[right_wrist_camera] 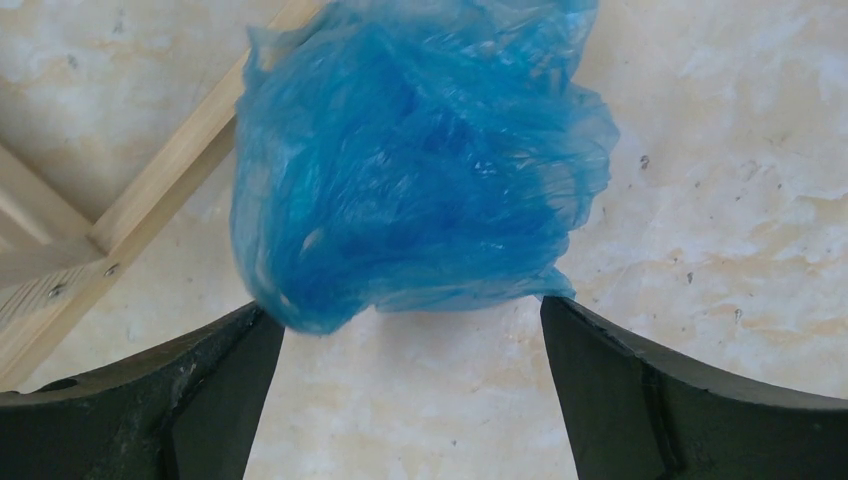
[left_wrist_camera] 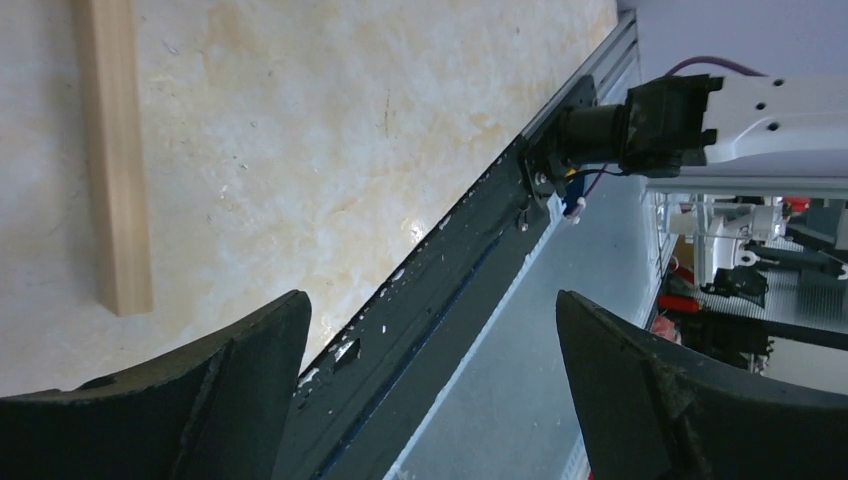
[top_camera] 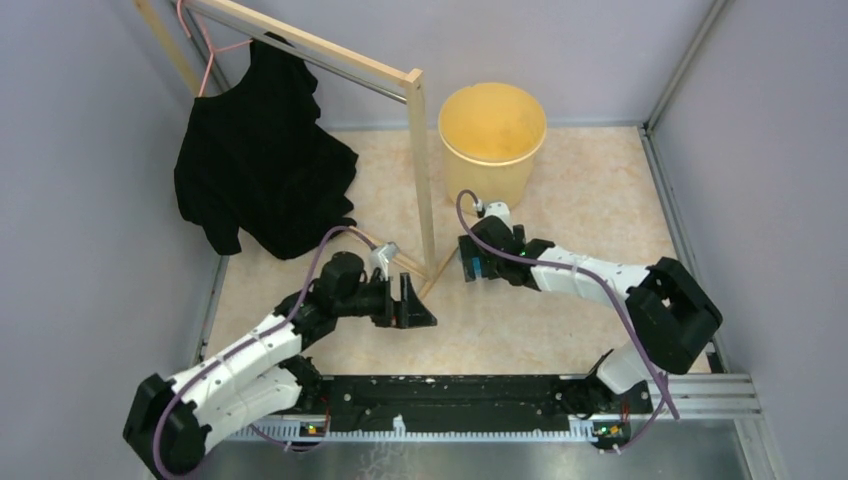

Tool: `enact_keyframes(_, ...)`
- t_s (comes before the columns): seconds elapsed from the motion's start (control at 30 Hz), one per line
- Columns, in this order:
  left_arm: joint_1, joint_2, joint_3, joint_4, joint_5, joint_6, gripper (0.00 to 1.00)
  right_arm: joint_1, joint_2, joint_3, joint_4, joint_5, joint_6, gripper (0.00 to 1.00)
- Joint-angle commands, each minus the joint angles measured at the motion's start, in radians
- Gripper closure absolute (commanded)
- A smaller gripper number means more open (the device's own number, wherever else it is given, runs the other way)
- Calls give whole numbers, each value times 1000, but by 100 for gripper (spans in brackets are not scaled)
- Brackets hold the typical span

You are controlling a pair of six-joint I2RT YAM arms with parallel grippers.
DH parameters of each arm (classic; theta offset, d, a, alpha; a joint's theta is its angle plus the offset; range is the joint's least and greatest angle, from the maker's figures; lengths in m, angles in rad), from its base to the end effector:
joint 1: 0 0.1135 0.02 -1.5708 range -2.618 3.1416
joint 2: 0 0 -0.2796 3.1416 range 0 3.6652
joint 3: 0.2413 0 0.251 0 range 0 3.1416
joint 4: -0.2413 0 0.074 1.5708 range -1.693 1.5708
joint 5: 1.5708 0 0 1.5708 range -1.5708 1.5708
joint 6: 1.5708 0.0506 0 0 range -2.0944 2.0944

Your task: Put the trash bags into the trash bin

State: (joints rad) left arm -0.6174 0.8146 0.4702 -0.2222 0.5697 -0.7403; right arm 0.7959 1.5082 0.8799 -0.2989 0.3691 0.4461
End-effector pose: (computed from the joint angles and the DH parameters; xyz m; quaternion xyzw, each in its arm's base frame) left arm 0.1279 -0.1243 0.2285 0.0833 0.8480 -0.4817 0.2048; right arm 0.2283 0.2071 0.2009 -0.1051 0.9284 0.0393 0.3541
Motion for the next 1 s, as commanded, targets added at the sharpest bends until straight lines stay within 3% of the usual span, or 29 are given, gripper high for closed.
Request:
enact_keyframes(0.0, -108, 112, 0, 190, -129, -83, 1, -58, 10, 36, 93, 19, 15, 1)
enact_keyframes(0.2, -206, 253, 2, 375, -200, -88, 1, -114, -11, -43, 257, -96, -6, 8)
enact_keyframes(0.37, -249, 340, 37, 437, -299, -29, 1, -132, -44, -105, 293, -87, -32, 14)
enact_keyframes(0.6, -249, 488, 86, 600, -319, -18, 1, -161, -120, -164, 331, -49, -45, 18)
enact_keyframes(0.97, -222, 684, 291, 487, -468, 7, 1, -249, -222, -254, 314, -101, -20, 17)
